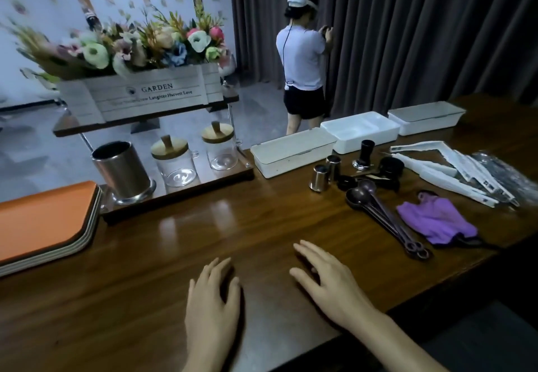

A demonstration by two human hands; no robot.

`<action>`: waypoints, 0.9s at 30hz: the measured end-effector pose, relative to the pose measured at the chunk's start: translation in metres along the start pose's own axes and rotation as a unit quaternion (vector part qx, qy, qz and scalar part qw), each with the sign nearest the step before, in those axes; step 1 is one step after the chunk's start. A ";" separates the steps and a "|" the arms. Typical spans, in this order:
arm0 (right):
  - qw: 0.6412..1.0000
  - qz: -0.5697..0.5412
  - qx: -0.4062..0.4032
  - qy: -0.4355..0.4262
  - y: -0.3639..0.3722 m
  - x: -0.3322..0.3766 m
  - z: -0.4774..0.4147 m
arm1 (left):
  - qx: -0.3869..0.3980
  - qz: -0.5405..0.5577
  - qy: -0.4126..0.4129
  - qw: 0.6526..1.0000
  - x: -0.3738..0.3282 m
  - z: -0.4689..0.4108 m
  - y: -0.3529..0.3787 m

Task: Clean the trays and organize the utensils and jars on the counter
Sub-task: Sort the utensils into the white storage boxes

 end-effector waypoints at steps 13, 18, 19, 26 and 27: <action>0.989 -0.023 -0.139 -0.038 -0.119 -0.025 -0.154 | 0.030 0.100 0.098 0.990 -0.147 -0.144 0.073; 0.990 0.019 -0.127 -0.058 -0.152 -0.055 -0.236 | 0.006 0.078 0.077 0.994 -0.183 -0.186 0.109; 0.991 0.026 -0.115 -0.062 -0.155 -0.062 -0.251 | 0.001 0.072 0.067 0.995 -0.188 -0.192 0.115; 0.994 0.058 -0.002 -0.091 -0.165 -0.104 -0.326 | -0.024 0.001 0.005 1.000 -0.205 -0.214 0.155; 0.994 0.067 0.007 -0.091 -0.163 -0.109 -0.334 | -0.024 -0.007 -0.011 1.000 -0.204 -0.216 0.158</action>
Point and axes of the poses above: each hand's wrist, its own z-axis away from the middle knuckle, its own y-axis out of the palm, x = y × z, the point moved 1 cm from there along -z, towards the middle knuckle, and after that the axes turned 12 degrees about -x, right-handed, at the moved point
